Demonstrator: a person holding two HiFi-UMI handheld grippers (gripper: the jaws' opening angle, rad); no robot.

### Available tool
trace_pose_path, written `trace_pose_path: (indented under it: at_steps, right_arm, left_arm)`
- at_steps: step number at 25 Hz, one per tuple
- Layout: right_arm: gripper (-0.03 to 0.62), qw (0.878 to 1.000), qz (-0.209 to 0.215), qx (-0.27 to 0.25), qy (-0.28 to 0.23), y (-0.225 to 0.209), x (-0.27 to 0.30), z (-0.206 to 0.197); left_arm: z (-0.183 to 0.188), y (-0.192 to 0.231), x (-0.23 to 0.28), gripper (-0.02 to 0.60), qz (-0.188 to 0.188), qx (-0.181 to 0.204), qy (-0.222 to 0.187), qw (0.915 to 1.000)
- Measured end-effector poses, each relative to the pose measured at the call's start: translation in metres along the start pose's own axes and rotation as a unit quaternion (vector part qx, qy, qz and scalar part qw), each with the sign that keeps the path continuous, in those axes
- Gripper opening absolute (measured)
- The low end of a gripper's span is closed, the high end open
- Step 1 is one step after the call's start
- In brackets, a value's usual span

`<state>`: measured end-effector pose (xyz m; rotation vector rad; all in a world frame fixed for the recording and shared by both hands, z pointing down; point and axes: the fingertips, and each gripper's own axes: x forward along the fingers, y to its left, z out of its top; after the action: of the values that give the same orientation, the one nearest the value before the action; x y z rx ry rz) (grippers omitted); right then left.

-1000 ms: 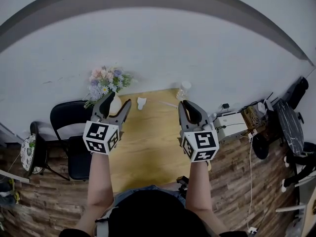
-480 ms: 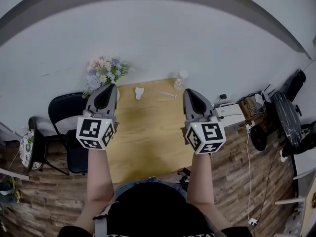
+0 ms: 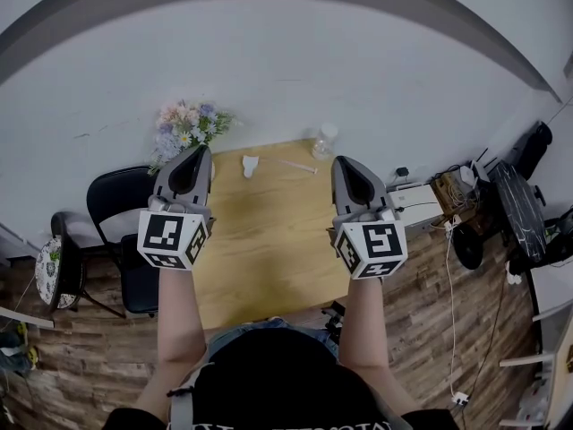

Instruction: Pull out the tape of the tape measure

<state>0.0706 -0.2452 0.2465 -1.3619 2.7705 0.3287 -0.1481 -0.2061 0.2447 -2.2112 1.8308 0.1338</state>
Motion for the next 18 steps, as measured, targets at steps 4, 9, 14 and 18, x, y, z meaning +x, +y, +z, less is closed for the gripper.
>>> trace_pose_path:
  at_steps: [4,9,14,18]
  right_arm:
    - [0.014,1.000,-0.002,-0.003,0.004,-0.001,0.000,0.000]
    - [0.014,1.000,-0.004,-0.009,0.005,-0.002,0.001,0.001]
    - [0.014,1.000,-0.006,-0.014,0.007,-0.003,0.005,0.001]
    - [0.014,1.000,-0.008,-0.019,0.008,-0.005,0.008,0.001]
  left_arm:
    - [0.002,-0.004,0.001,0.011,-0.005,0.009,0.001,0.9999]
    - [0.006,-0.001,0.003,0.011,-0.002,0.026,0.004,0.9997]
    - [0.006,0.003,0.007,0.011,0.000,0.030,0.005,0.9995]
    - [0.003,0.003,0.012,0.011,-0.002,0.037,0.010,0.9993]
